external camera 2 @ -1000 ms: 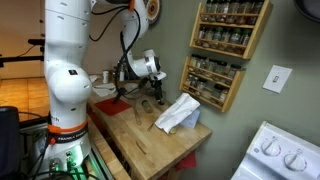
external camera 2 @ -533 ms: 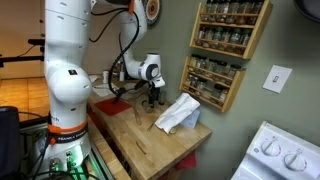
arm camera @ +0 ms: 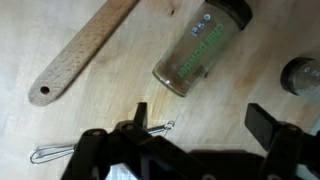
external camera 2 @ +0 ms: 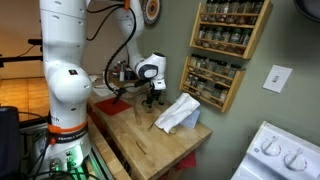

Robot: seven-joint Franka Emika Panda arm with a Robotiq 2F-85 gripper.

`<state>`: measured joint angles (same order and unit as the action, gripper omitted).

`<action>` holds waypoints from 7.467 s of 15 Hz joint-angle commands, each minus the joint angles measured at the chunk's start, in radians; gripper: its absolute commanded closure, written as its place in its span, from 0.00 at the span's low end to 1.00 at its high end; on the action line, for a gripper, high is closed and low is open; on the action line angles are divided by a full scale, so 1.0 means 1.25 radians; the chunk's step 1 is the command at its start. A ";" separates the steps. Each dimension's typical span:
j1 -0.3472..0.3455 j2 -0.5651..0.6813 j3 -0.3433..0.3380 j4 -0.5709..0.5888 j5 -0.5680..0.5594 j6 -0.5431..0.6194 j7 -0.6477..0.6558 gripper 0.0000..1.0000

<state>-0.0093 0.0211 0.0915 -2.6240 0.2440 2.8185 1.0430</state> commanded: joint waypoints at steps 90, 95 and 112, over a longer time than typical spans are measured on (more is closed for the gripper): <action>0.145 -0.068 -0.069 0.153 -0.574 -0.288 0.433 0.12; 0.094 -0.031 -0.054 0.113 -0.620 -0.113 0.305 0.00; 0.089 0.177 -0.080 0.197 -0.775 -0.037 0.153 0.02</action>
<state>0.1056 0.1942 -0.0105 -2.4038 -0.7216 2.7662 1.2688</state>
